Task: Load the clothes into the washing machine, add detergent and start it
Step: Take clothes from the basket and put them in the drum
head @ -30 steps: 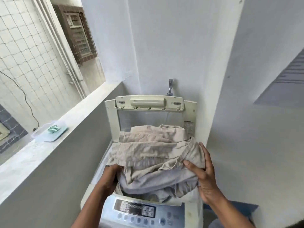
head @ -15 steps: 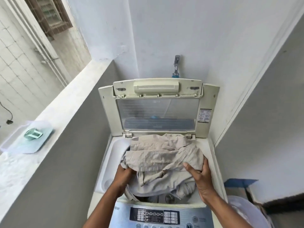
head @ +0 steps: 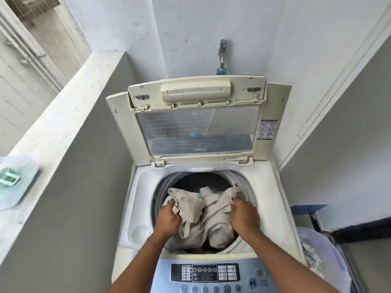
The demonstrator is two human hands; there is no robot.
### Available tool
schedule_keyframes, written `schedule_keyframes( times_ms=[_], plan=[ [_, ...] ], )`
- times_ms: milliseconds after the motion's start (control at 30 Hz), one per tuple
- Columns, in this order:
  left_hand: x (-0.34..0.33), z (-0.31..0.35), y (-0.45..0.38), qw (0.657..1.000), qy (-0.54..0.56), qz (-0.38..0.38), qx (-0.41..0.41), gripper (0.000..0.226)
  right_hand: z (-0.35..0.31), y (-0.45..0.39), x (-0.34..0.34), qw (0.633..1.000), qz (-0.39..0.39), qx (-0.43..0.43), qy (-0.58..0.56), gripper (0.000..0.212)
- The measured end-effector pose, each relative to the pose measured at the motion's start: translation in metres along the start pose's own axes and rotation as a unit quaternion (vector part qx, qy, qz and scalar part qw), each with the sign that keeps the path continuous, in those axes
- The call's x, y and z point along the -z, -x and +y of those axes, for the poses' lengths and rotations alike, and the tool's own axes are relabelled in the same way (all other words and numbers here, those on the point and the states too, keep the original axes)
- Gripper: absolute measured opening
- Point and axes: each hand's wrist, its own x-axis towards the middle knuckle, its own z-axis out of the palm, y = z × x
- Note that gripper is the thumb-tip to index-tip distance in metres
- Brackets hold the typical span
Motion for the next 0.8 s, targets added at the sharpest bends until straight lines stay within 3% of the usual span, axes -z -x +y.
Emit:
schedule_keyframes(
  times_ms=[167,300,400,500,600,800],
  plan=[
    [-0.003,-0.023,-0.015,0.994,-0.097,-0.029,0.036,0.043,0.004,-0.008,-0.025,0.990,-0.111,-0.044,0.073,0.028],
    [-0.012,-0.039,-0.019,0.989,-0.132,-0.043,0.050,0.058,0.004,-0.010,-0.040,0.989,-0.131,-0.035,0.055,0.019],
    [-0.015,-0.038,-0.017,0.987,-0.144,-0.057,0.037,0.054,0.004,-0.007,-0.037,0.992,-0.122,-0.026,0.004,0.016],
    [-0.021,-0.029,-0.010,0.990,-0.122,-0.067,0.003,0.047,0.005,-0.003,-0.019,0.988,-0.091,0.007,-0.126,0.025],
    [-0.032,-0.005,0.002,0.994,-0.082,-0.048,-0.047,0.038,0.008,0.010,0.017,0.961,-0.047,0.075,-0.261,0.033],
    [-0.089,0.107,0.045,0.971,0.045,0.020,-0.233,0.037,0.057,0.044,0.108,0.923,0.177,0.090,-0.330,0.031]
  ],
)
